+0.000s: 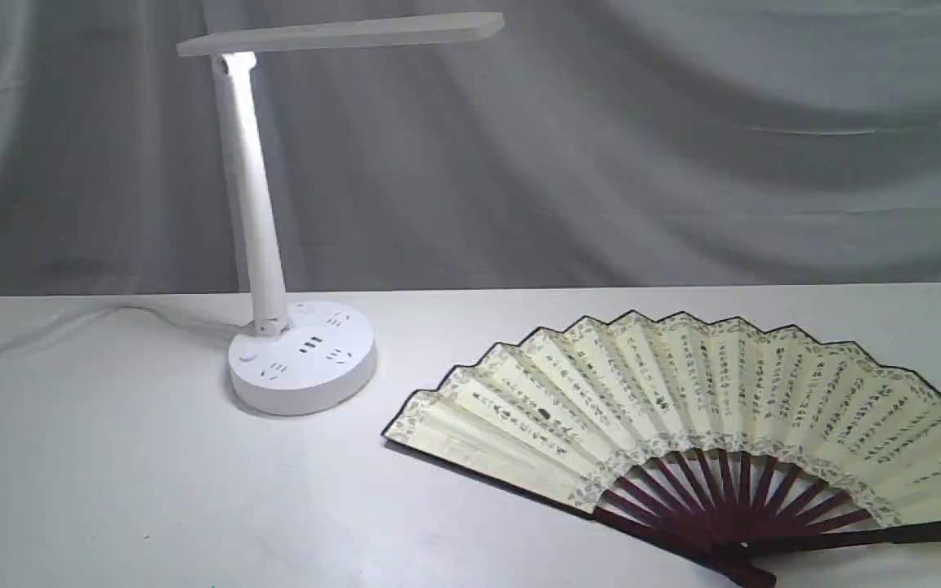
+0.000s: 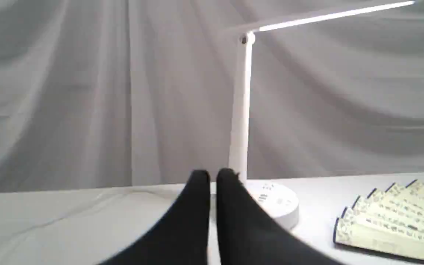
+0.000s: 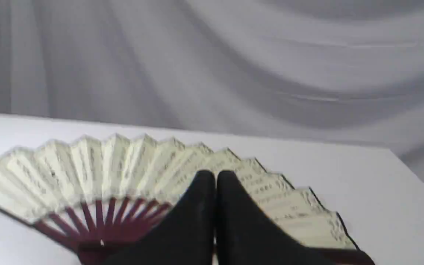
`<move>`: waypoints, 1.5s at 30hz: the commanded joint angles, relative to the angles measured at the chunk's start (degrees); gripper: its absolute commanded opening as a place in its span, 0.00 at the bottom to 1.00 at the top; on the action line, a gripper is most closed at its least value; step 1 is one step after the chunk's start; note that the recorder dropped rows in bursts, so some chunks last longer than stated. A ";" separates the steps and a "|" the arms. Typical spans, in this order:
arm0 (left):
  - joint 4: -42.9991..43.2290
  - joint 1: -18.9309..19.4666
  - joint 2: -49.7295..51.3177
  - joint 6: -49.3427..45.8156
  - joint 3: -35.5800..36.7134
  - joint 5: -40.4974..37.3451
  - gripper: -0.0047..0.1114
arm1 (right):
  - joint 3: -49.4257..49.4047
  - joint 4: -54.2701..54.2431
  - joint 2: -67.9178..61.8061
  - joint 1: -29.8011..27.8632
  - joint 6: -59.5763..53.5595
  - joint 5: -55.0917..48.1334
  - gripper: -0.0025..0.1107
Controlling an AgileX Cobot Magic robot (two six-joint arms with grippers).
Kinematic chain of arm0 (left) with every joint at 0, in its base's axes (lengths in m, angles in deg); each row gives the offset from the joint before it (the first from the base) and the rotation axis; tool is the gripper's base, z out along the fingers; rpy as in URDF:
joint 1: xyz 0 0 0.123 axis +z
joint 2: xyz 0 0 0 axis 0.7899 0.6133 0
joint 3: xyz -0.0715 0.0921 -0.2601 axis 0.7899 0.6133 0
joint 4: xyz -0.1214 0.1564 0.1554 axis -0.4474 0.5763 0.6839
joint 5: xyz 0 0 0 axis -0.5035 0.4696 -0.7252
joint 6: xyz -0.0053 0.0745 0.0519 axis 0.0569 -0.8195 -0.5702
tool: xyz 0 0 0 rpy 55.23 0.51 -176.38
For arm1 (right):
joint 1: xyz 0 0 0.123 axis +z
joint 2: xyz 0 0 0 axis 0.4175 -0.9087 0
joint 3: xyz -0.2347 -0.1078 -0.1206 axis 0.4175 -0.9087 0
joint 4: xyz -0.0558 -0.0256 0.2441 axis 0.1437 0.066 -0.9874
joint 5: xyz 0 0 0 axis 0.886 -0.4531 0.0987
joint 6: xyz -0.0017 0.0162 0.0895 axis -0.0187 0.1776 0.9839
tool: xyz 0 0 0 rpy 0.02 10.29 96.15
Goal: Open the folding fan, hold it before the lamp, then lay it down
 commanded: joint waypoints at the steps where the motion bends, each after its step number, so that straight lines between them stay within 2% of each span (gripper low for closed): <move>1: -0.30 0.05 -0.16 0.21 1.28 0.81 0.07 | -0.40 2.73 0.27 0.14 -2.30 -4.43 0.02; 5: -0.03 0.05 -0.16 0.07 1.28 -6.19 0.07 | -0.40 2.73 0.27 0.14 -2.43 -4.24 0.02; 9: -0.28 0.05 -0.16 0.20 1.28 -5.83 0.07 | -0.40 1.52 0.27 0.14 -2.43 -4.63 0.02; 12: -5.14 0.05 -0.16 3.62 1.28 -5.70 0.07 | -0.40 1.79 0.27 0.14 -2.43 -4.63 0.02; 17: -2.53 0.05 -0.16 -0.20 1.28 -6.00 0.07 | -0.40 1.79 0.27 0.14 -2.43 -4.05 0.02; 36: -2.53 0.05 -0.16 -0.27 1.28 -6.00 0.07 | -0.40 1.79 0.27 0.14 -2.28 -3.83 0.02; 41: -0.25 -0.54 -0.16 -0.25 1.28 -6.00 0.07 | -0.40 1.79 0.27 0.14 -2.28 -3.83 0.02; 45: -0.24 1.52 -0.16 -0.25 1.28 -6.00 0.07 | -0.40 1.79 0.27 0.14 -2.46 -3.83 0.02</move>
